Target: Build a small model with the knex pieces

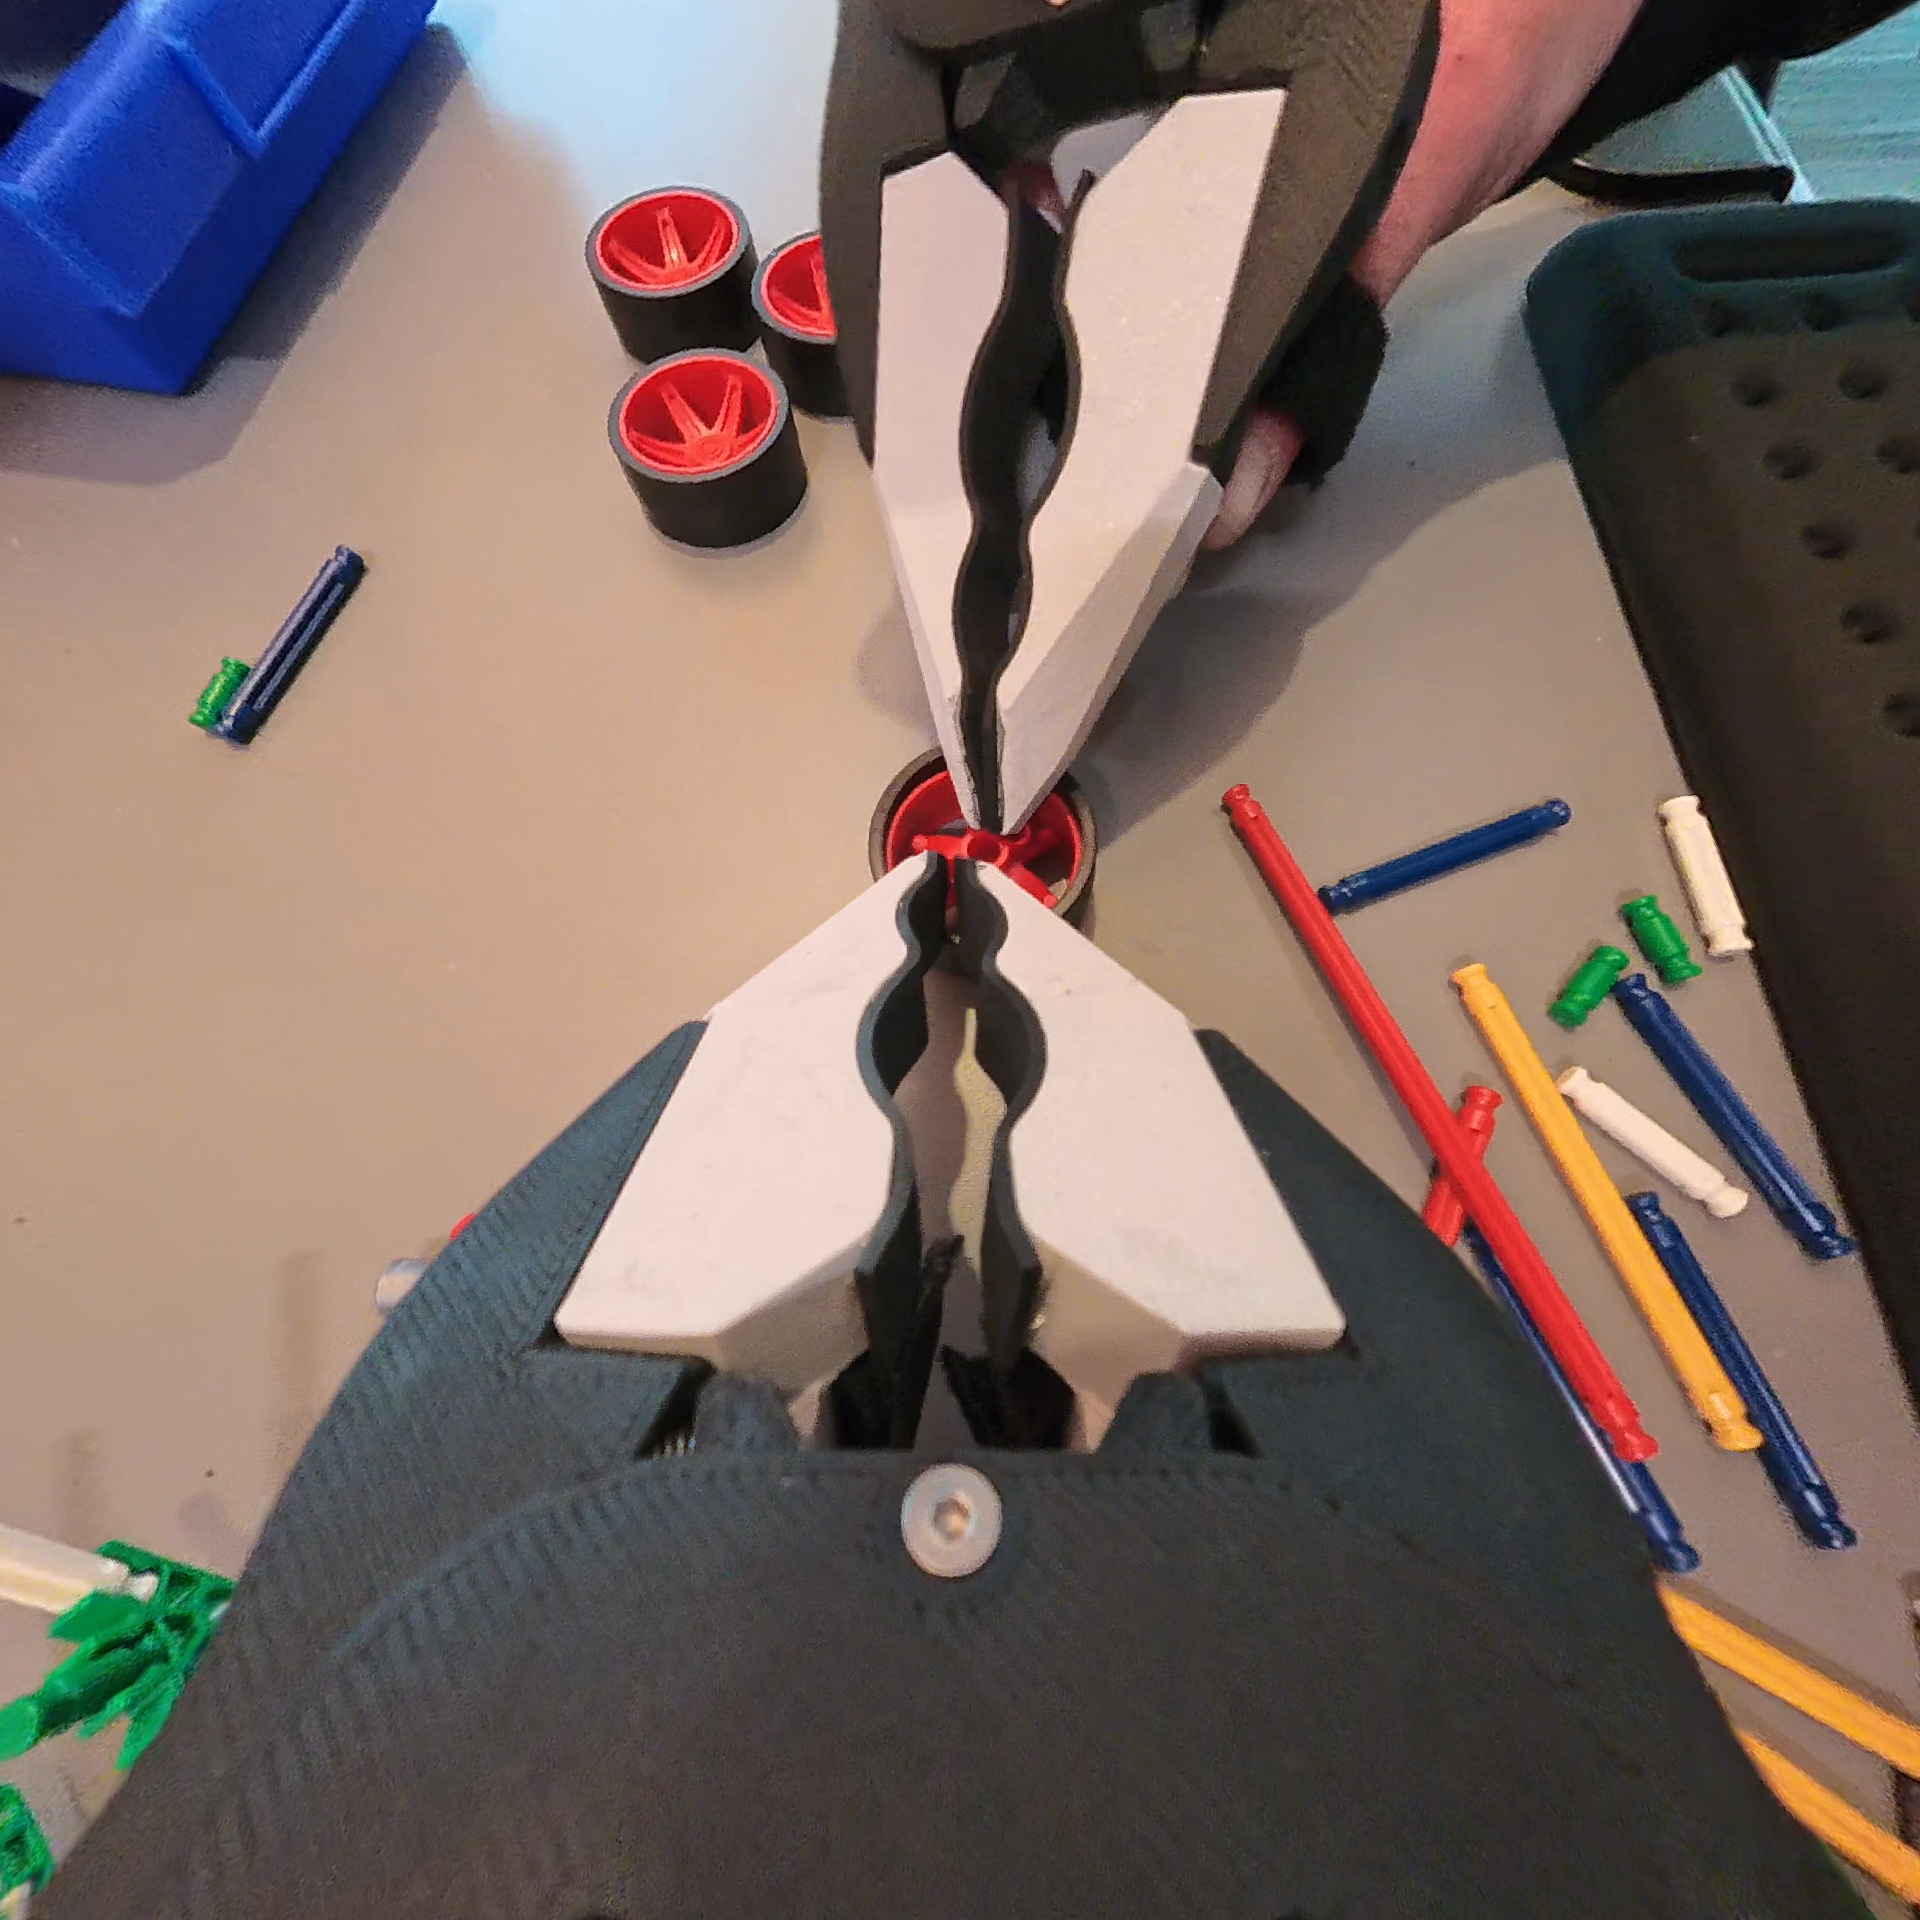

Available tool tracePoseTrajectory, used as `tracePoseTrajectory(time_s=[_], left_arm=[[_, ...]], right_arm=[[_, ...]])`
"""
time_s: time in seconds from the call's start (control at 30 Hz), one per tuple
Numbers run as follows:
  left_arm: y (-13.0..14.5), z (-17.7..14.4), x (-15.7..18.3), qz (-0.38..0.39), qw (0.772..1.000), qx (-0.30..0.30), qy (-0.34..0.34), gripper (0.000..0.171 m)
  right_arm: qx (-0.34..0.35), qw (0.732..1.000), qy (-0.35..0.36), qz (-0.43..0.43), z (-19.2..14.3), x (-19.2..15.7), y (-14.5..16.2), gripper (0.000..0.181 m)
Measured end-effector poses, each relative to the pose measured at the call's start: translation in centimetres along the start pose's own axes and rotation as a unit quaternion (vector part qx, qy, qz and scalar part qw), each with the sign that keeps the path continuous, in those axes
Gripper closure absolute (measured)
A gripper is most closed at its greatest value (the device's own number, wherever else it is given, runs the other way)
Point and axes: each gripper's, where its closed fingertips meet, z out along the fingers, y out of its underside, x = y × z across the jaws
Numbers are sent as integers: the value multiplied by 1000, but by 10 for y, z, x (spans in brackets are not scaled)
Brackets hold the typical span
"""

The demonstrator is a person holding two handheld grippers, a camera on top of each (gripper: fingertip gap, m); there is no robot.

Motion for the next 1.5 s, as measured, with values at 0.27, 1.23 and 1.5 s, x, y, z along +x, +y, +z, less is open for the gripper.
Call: tracePoseTrajectory(time_s=[0.27,1.23,1.5], left_arm=[[-16,-9,-2,-7,999,12,-31,170],[-6,-15,-4,-118,992,11,-52,171],[4,-11,-4,-89,993,-14,-75,171]], right_arm=[[28,997,68,-27,-8,3,-12,181],[65,985,-60,151,-6,-31,-10,181],[27,993,-53,98,5,-35,0,181]])
